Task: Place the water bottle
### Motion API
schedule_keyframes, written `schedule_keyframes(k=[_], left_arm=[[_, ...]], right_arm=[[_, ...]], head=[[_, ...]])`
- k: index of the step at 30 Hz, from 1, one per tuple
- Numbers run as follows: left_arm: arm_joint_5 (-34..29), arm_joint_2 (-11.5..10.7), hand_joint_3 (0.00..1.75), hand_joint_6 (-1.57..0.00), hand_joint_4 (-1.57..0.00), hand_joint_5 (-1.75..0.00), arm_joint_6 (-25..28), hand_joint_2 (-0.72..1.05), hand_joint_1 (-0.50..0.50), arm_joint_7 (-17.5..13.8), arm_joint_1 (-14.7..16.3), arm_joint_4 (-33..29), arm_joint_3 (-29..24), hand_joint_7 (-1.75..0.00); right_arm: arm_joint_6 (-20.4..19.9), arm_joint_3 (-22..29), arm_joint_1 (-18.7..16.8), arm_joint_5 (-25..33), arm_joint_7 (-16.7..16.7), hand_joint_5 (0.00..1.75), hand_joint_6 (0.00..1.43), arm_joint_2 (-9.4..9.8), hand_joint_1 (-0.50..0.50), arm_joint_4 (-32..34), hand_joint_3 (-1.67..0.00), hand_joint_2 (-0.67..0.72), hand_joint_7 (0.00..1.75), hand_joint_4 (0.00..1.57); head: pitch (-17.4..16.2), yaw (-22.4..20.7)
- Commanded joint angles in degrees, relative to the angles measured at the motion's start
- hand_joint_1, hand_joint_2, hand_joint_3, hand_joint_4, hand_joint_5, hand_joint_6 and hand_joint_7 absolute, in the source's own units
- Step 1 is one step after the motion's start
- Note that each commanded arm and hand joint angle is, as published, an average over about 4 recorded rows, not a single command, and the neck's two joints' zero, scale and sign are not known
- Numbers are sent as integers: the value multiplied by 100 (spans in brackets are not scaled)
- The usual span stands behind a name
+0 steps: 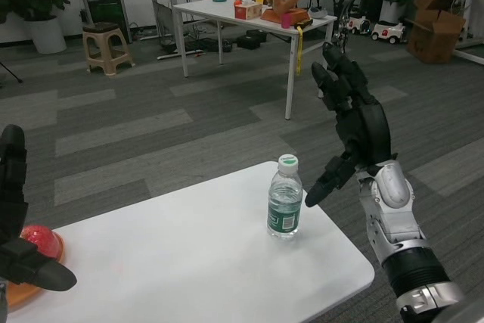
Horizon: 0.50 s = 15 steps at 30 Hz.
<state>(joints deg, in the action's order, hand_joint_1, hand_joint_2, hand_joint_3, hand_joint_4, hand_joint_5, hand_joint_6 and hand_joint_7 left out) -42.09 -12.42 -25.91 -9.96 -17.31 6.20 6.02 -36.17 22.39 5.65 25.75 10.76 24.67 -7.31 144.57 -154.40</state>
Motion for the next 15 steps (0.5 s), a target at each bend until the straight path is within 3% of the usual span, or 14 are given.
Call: schedule_keyframes(k=[1, 15], left_arm=[[-1, -41, 9, 0, 0, -10, -37, -55, -43, -6, -102, -5, -40, 0], [34, -50, 9, 0, 0, -10, -54, -55, -43, 3, -106, -67, -40, 0]], right_arm=[[-39, 42, -64, 44, -55, 0, 0, 40, -50, 170, -8, 66, 16, 0], [-39, -115, -29, 44, -66, 0, 0, 49, -50, 341, -8, 60, 14, 0]], head=[[67, -34], [198, -24]])
